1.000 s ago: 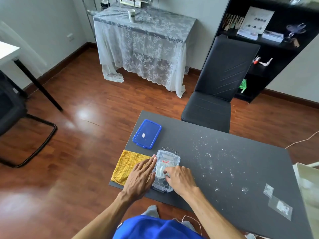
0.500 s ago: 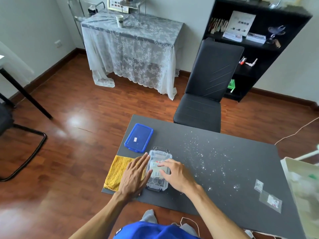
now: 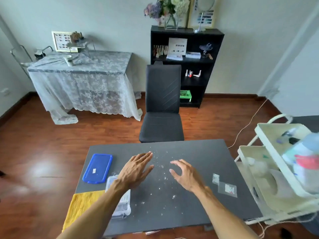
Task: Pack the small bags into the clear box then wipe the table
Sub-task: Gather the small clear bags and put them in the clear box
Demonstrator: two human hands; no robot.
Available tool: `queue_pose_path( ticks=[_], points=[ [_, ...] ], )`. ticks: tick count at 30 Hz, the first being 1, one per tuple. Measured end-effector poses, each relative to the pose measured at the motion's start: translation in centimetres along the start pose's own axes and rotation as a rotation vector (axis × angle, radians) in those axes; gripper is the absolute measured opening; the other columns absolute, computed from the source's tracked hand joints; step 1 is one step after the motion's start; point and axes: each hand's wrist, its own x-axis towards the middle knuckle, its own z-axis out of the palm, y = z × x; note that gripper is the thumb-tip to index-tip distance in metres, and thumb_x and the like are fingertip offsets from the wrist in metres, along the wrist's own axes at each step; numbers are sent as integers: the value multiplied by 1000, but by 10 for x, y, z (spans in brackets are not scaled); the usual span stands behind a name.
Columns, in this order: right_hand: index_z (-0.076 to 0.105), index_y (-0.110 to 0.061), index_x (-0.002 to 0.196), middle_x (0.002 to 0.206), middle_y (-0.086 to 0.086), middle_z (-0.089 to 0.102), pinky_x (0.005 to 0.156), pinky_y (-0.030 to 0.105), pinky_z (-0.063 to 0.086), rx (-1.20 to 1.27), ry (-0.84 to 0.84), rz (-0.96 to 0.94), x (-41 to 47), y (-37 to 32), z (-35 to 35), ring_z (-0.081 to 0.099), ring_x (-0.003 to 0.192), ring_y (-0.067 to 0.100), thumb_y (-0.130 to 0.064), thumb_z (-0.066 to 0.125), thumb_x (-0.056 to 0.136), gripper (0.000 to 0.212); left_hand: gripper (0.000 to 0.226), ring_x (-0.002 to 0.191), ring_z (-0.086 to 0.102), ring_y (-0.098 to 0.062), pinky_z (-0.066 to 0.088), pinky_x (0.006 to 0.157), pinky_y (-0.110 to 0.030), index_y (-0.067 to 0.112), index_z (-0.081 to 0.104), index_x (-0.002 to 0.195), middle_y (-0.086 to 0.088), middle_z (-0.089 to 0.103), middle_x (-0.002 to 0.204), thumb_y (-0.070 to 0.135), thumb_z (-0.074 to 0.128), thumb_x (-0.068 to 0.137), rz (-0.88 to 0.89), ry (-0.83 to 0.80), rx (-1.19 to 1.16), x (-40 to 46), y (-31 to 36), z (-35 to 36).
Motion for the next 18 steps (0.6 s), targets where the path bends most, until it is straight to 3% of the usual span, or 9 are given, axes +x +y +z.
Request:
queue_pose_path(
  ticks=[7,12,18],
  points=[
    [59,-36,131,126,-17,62,92,28,53,-22,83,162,-38,87,-54,65,111,11,-54,55,97,39,58,137,41,-17,32,112,-32,17,41,147,3,42,153,51,35,101,162,-63,-18,66,91,51],
    [61,-34,129,122,-16,65,87,25,52,-47,111,251,-73,146,-73,66,107,11,-50,57,97,36,58,132,48,-19,36,110,-32,17,45,143,1,53,145,53,32,101,239,-105,-17,87,144,98],
    [58,-37,133,120,-17,62,81,21,50,-80,88,324,-103,197,-73,66,104,7,-50,55,97,38,48,114,59,-25,47,98,-33,14,54,136,-2,64,123,44,45,100,237,-161,-9,98,181,137]
  ],
)
